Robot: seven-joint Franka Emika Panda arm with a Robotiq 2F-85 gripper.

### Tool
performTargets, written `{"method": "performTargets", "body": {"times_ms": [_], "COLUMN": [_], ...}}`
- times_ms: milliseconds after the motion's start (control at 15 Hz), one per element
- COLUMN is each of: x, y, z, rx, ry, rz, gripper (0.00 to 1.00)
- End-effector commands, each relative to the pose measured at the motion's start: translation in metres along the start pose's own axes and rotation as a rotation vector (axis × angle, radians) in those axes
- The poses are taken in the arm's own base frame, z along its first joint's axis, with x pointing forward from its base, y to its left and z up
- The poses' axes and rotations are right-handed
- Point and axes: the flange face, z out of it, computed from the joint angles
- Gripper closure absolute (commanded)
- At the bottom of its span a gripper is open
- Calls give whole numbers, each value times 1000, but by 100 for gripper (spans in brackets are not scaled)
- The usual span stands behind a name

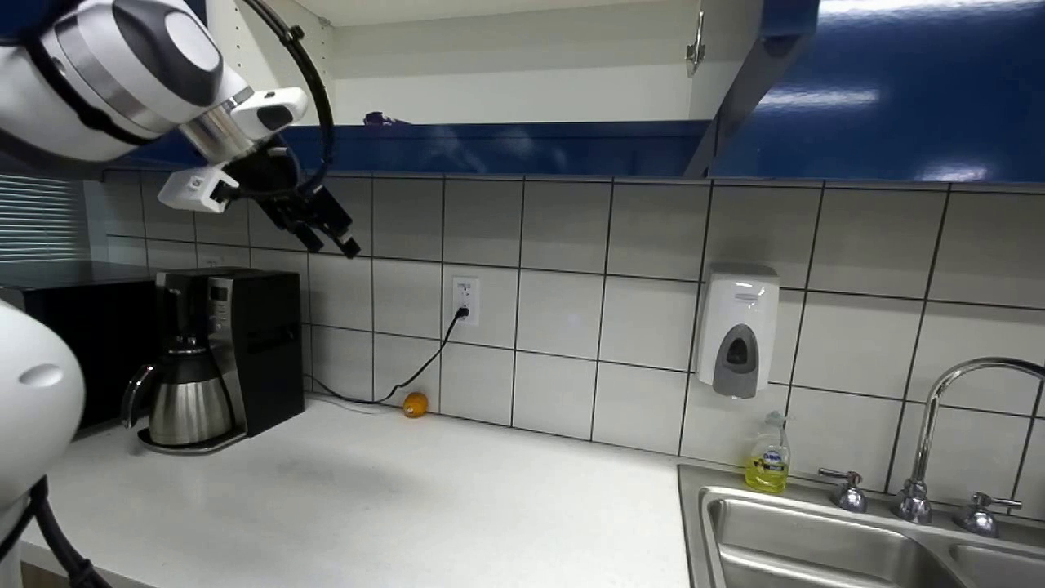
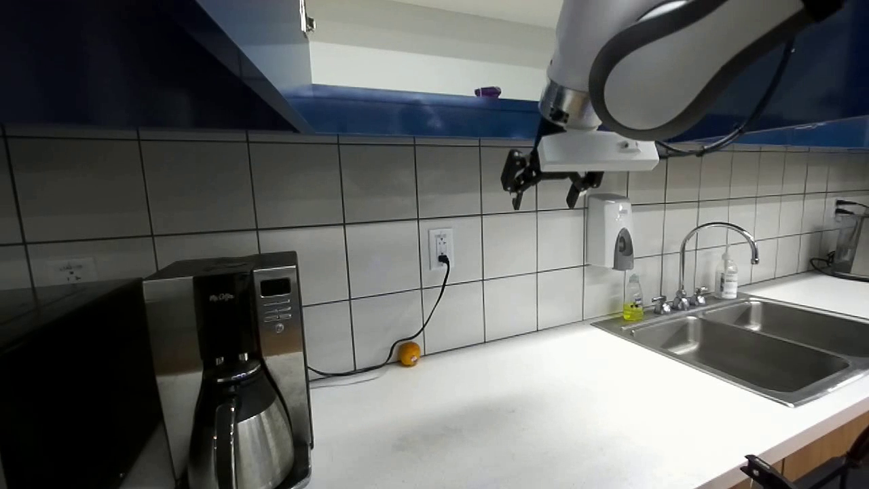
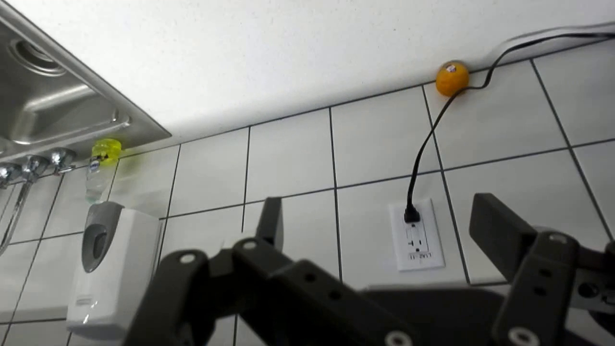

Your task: Put the snack packet in the top cabinet

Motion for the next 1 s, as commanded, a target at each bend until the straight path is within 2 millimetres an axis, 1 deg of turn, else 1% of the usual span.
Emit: {"method": "performTargets", "body": {"times_ms": [0, 67, 267, 467, 733, 800, 933], "x": [-13, -20, -29, -43, -60, -63, -72], "y": [-1, 1, 0, 2, 2, 2, 0], "z": [38, 48, 79, 104, 129, 132, 142], "rx": [52, 68, 142, 178, 157, 134, 142], "ry": [-84, -110, -199, -304, -382, -391, -423], "rz": [-90, -125, -223, -285, -282, -272, -282], "gripper": [0, 0, 0, 0, 0, 0, 0]}}
